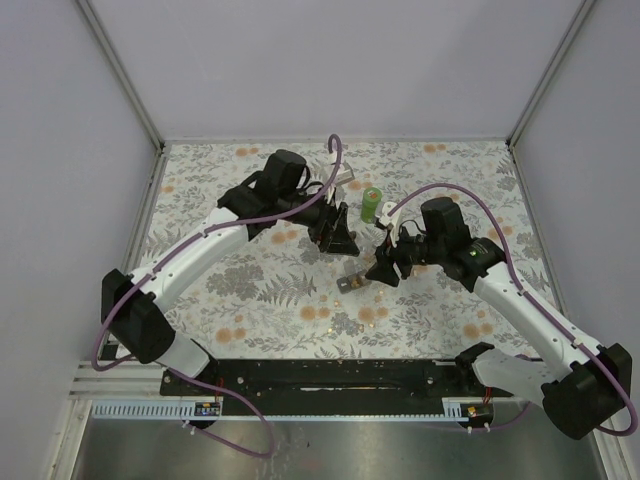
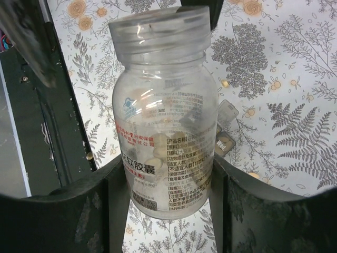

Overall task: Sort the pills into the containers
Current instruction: Screw the lid of the pill bottle onto the pill bottle.

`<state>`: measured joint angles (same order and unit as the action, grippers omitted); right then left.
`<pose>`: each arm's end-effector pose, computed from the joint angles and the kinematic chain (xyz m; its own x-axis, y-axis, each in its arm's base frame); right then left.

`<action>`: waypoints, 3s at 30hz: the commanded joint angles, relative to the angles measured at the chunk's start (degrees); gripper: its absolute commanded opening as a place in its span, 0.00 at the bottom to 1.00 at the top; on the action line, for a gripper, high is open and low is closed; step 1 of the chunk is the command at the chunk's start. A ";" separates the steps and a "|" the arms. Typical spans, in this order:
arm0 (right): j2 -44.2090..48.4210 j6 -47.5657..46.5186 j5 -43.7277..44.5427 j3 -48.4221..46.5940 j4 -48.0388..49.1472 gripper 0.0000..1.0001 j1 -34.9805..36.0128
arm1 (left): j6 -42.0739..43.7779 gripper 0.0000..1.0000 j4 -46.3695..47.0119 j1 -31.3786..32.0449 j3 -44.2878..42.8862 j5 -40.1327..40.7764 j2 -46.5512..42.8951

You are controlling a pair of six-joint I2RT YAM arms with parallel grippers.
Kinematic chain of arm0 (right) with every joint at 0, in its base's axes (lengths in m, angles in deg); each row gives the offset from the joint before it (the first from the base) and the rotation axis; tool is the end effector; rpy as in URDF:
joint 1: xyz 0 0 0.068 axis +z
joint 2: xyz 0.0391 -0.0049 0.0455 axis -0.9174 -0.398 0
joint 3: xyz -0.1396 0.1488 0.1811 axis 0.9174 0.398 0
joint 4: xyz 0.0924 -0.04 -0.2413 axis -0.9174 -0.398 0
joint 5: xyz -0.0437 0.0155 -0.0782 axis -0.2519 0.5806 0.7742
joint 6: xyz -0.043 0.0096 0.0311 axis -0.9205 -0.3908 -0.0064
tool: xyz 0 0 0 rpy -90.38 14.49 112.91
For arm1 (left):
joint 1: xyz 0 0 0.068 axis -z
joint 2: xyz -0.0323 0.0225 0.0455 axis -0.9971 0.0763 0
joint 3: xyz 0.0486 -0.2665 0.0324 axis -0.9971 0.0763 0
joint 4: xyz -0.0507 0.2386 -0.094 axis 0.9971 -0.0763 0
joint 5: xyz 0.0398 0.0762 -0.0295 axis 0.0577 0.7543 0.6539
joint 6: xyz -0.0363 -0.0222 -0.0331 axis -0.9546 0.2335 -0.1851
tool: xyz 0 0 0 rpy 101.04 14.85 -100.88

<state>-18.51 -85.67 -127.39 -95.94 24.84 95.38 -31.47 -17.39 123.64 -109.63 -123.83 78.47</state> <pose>0.1882 0.1286 0.3020 -0.2304 -0.4412 -0.8673 -0.9420 0.3246 0.0851 0.2421 -0.2228 0.3607 -0.5302 0.3423 -0.7757 0.8474 0.1839 -0.4980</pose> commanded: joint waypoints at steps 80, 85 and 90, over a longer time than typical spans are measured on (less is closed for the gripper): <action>-1.55 -2.67 -8.25 -1.80 -3.02 0.00 0.43 | 24.99 0.06 -20.59 -0.14 -10.90 -8.09 7.65; -1.72 -2.32 -7.47 -1.89 -2.76 0.00 0.43 | 24.03 0.06 -19.36 -0.14 -10.11 -8.35 7.38; -1.46 -1.79 -6.76 -1.37 -1.97 0.00 0.43 | 20.87 0.05 -15.42 -0.14 -7.22 -8.70 5.90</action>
<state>-20.63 -88.20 -134.23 -95.48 19.84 95.43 -7.99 -37.61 123.64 -119.18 -131.58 87.92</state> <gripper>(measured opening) 0.615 0.474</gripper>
